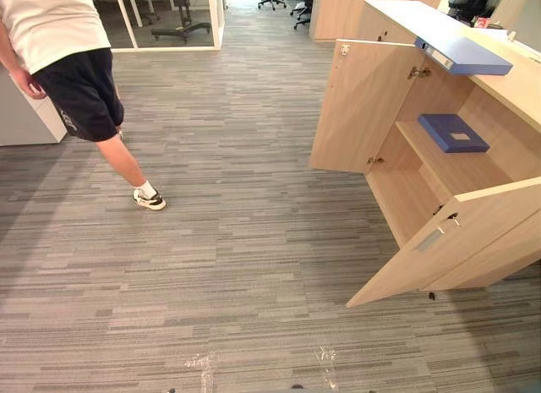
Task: Walk over to the cabinet, pick up the folder, carry it to the office cabinet, place the folder inside the office cabinet, then close the office cabinet door
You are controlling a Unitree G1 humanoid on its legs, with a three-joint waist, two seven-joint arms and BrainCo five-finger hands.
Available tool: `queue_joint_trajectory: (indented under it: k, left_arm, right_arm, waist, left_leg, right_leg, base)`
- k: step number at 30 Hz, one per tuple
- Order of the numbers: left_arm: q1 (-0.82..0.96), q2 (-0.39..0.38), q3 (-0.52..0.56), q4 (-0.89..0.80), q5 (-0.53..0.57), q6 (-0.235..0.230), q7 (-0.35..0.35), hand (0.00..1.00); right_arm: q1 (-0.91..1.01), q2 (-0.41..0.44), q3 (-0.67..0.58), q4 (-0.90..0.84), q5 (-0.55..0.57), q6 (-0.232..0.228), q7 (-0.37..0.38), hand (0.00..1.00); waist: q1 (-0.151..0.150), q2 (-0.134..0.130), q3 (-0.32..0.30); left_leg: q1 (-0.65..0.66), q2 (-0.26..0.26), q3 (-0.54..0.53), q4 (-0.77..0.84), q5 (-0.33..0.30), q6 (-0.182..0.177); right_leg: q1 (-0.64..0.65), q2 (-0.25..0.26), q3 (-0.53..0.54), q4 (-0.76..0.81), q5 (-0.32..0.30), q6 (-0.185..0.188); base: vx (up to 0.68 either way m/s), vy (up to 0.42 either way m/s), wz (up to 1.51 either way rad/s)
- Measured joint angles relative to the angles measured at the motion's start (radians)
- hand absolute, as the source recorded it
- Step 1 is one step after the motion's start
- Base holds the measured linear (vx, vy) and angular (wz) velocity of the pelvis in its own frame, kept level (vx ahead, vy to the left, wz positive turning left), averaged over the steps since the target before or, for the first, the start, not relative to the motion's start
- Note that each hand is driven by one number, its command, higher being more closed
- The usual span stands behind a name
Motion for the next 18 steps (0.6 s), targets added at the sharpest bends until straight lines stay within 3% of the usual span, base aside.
queue_joint_trajectory:
  k: [4, 9, 15, 18]
  left_arm:
    - [-0.021, -0.002, -0.002, 0.0, -0.104, -0.016, -0.039, 0.0]
    - [-0.022, 0.0, -0.002, 0.0, -0.105, -0.022, -0.043, 0.0]
    - [-0.038, 0.005, -0.013, 0.0, 0.018, -0.03, -0.035, 0.0]
    - [-0.043, 0.006, -0.014, 0.0, 0.029, -0.031, -0.027, 0.0]
  right_arm:
    - [-0.016, 0.006, -0.027, 0.006, -0.009, 0.0, 0.003, 0.0]
    - [-0.022, 0.008, -0.026, 0.006, -0.014, 0.001, 0.004, 0.0]
    - [-0.024, 0.007, -0.025, 0.006, -0.016, 0.001, 0.005, 0.0]
    - [-0.028, 0.007, -0.025, 0.006, -0.017, 0.001, 0.006, 0.0]
  waist:
    - [0.001, -0.005, 0.016]
    - [0.001, -0.011, 0.02]
    - [0.0, -0.018, 0.025]
    - [0.0, -0.02, 0.027]
  left_leg:
    - [0.024, -0.006, -0.004, -0.017, 0.0, 0.0]
    - [0.026, -0.009, -0.003, -0.029, 0.01, 0.003]
    - [0.027, -0.005, -0.006, -0.045, 0.021, 0.002]
    - [0.025, -0.005, -0.007, -0.053, 0.025, 0.002]
  right_leg:
    - [0.017, -0.007, -0.006, -0.001, -0.009, 0.014]
    - [0.011, -0.01, -0.006, -0.006, -0.009, 0.014]
    - [0.005, -0.006, -0.009, -0.007, -0.009, 0.013]
    - [0.005, -0.005, -0.01, -0.007, -0.008, 0.013]
  base:
    - [0.0, 0.025, 0.02]
    - [-0.07, 0.002, 0.0]
    - [-0.03, -0.013, 0.01]
    - [0.0, 0.0, 0.0]
